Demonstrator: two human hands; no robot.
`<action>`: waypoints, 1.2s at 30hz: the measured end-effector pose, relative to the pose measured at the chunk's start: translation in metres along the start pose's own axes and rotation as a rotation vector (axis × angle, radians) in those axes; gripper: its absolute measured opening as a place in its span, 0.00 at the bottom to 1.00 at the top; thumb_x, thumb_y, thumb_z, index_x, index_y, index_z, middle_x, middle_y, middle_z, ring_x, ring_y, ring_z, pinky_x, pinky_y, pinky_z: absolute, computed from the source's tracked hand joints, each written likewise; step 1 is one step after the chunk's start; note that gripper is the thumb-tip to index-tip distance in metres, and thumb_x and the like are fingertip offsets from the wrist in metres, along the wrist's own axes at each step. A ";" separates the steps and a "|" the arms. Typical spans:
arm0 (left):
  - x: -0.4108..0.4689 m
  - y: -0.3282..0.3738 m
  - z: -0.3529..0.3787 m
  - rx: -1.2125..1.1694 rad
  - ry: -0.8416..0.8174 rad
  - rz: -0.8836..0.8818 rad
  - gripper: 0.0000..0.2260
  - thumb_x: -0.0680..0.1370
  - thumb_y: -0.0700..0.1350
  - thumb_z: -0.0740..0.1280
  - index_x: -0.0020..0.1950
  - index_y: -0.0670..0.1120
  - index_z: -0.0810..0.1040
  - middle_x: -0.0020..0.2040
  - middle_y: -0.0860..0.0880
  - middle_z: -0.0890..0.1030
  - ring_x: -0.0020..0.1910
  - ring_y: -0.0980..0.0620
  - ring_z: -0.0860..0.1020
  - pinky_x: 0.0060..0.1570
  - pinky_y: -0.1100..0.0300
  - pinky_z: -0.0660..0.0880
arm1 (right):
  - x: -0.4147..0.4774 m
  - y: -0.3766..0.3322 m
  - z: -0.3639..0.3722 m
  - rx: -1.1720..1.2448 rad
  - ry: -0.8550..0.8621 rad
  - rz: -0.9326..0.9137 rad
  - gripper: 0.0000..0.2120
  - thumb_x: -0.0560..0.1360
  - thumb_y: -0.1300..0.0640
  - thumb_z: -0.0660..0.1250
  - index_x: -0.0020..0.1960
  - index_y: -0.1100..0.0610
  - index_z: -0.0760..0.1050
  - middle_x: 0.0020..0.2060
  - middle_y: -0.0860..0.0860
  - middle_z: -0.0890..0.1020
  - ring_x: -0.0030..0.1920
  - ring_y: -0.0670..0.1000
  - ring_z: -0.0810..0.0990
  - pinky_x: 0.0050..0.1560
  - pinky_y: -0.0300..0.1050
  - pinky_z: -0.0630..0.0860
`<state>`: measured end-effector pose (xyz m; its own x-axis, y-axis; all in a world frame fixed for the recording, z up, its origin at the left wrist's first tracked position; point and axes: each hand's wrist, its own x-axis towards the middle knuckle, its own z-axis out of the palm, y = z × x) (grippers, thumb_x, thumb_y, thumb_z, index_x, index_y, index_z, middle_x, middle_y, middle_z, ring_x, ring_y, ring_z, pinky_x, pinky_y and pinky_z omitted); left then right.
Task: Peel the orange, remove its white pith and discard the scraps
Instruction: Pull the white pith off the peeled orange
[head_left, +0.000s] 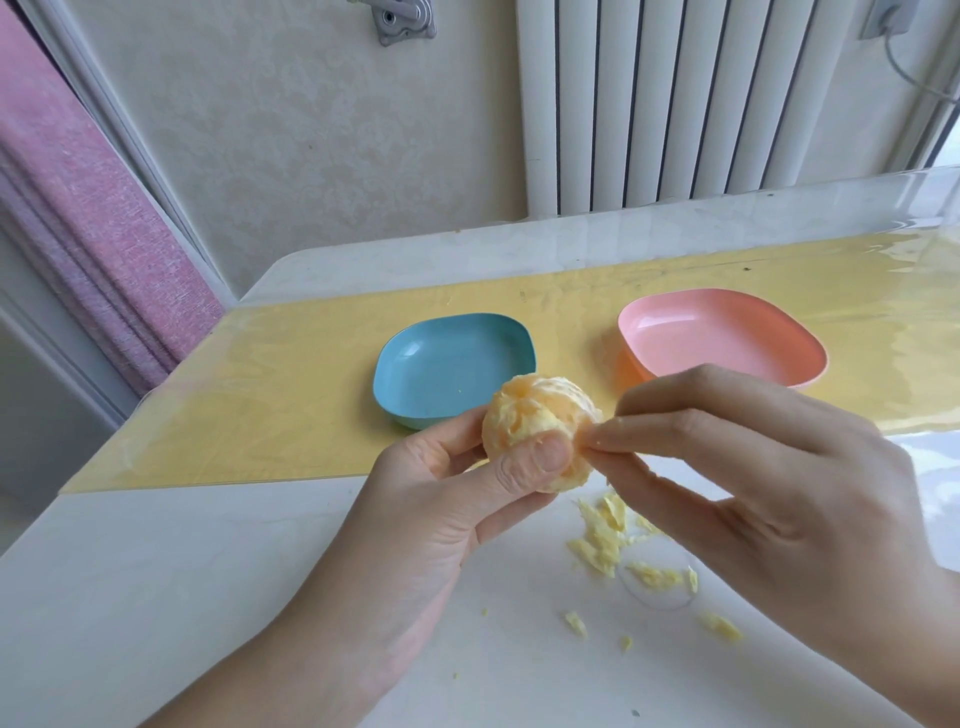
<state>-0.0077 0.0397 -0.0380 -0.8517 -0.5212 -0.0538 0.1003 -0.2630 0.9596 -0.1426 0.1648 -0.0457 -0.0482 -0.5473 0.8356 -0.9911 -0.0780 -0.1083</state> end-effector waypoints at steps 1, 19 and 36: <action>0.000 0.000 0.000 -0.007 -0.005 -0.005 0.18 0.64 0.46 0.76 0.53 0.44 0.84 0.54 0.45 0.84 0.52 0.51 0.83 0.47 0.64 0.78 | 0.000 0.000 0.001 -0.006 0.001 -0.001 0.03 0.72 0.61 0.71 0.41 0.60 0.82 0.36 0.52 0.81 0.38 0.47 0.73 0.43 0.27 0.66; 0.001 0.004 0.001 -0.384 -0.029 -0.193 0.18 0.59 0.46 0.79 0.47 0.42 0.86 0.49 0.42 0.84 0.44 0.48 0.84 0.39 0.58 0.81 | 0.002 0.007 -0.003 0.129 -0.217 0.025 0.04 0.73 0.57 0.65 0.43 0.58 0.77 0.39 0.46 0.78 0.39 0.42 0.73 0.44 0.22 0.66; 0.007 0.010 -0.006 -0.453 0.028 -0.243 0.21 0.61 0.44 0.76 0.51 0.38 0.83 0.53 0.37 0.82 0.48 0.39 0.83 0.37 0.55 0.81 | 0.001 0.011 -0.002 0.158 -0.033 0.181 0.08 0.71 0.57 0.71 0.39 0.55 0.73 0.37 0.46 0.78 0.38 0.42 0.73 0.37 0.33 0.70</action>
<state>-0.0101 0.0287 -0.0301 -0.8645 -0.4214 -0.2739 0.1194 -0.7017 0.7024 -0.1539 0.1654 -0.0453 -0.2168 -0.5906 0.7773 -0.9347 -0.1041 -0.3398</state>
